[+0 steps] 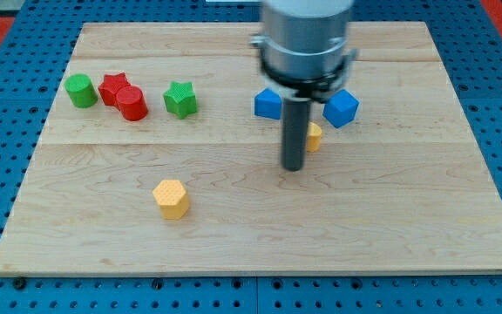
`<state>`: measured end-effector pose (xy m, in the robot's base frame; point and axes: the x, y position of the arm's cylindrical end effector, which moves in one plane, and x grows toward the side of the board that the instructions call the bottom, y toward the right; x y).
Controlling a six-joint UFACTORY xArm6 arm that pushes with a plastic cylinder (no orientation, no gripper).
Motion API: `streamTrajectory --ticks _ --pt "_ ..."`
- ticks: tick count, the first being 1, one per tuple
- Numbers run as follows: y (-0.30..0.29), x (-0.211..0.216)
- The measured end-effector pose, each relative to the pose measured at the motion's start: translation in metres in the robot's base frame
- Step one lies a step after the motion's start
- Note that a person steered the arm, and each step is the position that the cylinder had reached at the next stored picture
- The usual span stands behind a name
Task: Push the yellow heart up a bit
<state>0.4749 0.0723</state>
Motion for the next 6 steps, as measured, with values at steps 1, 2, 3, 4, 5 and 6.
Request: streamTrajectory --ticks 1,2,3,4,5,6 --pt "0.030 -0.037" --pt "0.035 -0.041" --pt "0.035 0.003" --pt "-0.012 -0.026" --pt "0.005 -0.049" --pt "-0.014 0.051"
